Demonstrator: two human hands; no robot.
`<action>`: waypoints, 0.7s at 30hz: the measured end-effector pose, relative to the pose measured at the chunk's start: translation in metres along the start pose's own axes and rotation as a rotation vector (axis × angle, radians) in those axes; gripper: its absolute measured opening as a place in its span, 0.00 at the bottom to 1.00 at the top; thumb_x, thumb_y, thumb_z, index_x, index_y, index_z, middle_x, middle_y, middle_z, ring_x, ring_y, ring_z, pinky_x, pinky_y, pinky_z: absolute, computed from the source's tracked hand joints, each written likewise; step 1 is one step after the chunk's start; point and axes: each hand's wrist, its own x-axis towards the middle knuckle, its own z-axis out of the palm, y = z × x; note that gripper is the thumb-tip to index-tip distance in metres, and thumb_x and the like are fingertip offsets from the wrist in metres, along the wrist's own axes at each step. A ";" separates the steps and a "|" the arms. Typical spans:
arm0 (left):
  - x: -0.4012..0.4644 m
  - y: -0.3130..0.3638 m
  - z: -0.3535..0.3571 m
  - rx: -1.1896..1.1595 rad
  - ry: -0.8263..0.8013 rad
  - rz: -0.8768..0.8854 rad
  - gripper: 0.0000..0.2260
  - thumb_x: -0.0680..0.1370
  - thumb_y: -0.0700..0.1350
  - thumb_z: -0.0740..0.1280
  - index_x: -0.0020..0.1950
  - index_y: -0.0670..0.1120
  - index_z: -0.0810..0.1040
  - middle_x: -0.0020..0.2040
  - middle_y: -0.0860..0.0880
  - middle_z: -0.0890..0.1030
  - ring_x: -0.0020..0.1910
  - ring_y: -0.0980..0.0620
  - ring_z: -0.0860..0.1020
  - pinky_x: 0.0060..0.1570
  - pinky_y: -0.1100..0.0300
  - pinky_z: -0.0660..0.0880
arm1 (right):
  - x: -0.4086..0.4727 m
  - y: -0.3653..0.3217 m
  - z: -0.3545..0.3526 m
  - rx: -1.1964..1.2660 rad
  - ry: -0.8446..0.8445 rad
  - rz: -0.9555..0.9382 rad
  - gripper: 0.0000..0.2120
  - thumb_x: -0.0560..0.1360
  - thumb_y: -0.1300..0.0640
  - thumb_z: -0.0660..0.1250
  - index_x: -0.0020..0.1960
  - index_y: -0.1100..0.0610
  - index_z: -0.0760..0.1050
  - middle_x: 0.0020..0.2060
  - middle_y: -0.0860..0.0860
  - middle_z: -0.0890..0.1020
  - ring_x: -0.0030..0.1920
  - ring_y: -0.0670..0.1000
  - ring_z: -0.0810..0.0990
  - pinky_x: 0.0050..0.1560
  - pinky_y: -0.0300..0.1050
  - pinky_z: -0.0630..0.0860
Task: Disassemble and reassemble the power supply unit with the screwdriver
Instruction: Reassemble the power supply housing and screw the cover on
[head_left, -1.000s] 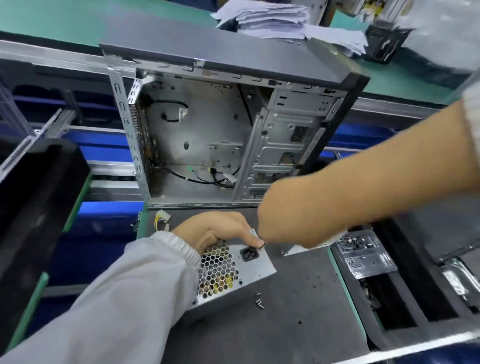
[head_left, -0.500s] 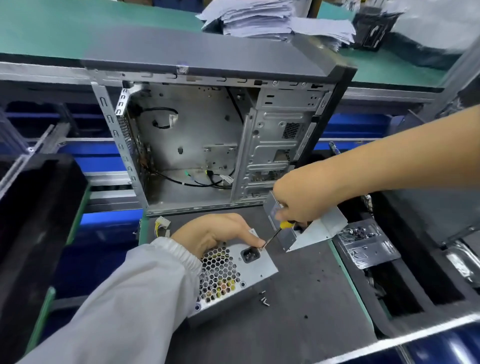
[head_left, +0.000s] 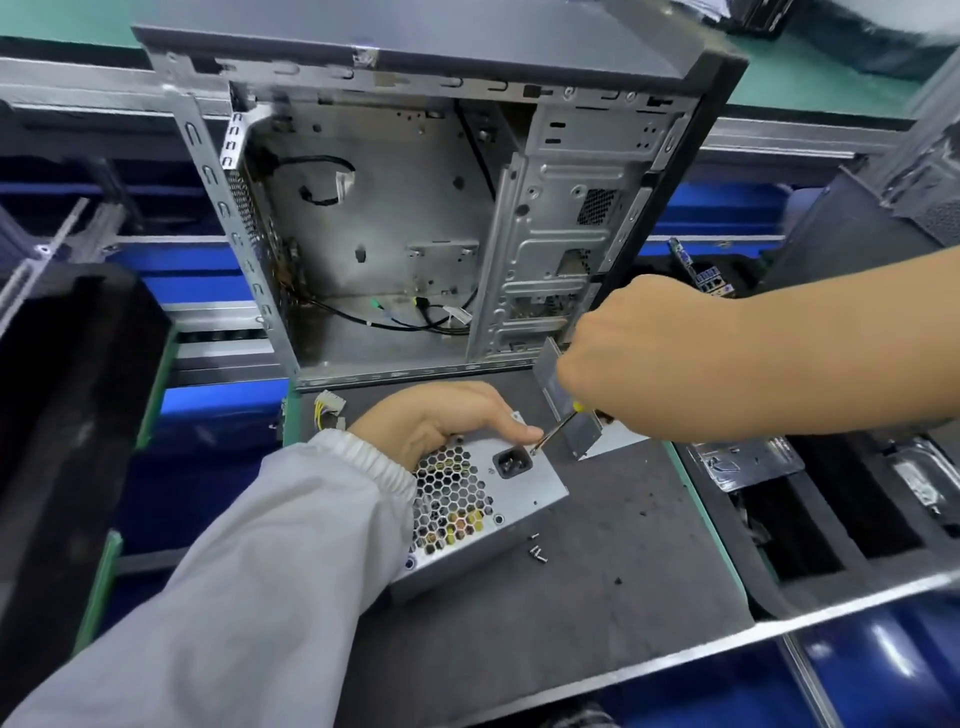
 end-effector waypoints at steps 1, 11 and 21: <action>-0.001 0.000 0.001 0.010 -0.001 0.004 0.11 0.76 0.44 0.72 0.51 0.38 0.78 0.46 0.38 0.72 0.39 0.47 0.68 0.38 0.57 0.64 | 0.002 0.002 0.002 -0.005 0.016 0.021 0.17 0.75 0.62 0.60 0.33 0.54 0.55 0.30 0.49 0.64 0.27 0.48 0.61 0.26 0.39 0.58; 0.001 -0.001 -0.002 -0.034 -0.018 0.001 0.08 0.77 0.42 0.71 0.42 0.39 0.83 0.32 0.46 0.82 0.29 0.52 0.78 0.33 0.64 0.74 | 0.010 0.012 0.007 0.113 -0.133 0.006 0.19 0.79 0.42 0.59 0.36 0.54 0.64 0.33 0.48 0.70 0.28 0.45 0.65 0.24 0.39 0.59; 0.002 0.000 0.001 -0.083 -0.020 -0.021 0.09 0.76 0.41 0.71 0.36 0.41 0.84 0.33 0.45 0.83 0.30 0.49 0.79 0.36 0.61 0.76 | 0.006 0.009 0.008 0.060 0.030 0.035 0.09 0.74 0.53 0.65 0.42 0.49 0.64 0.42 0.48 0.74 0.33 0.50 0.71 0.26 0.40 0.59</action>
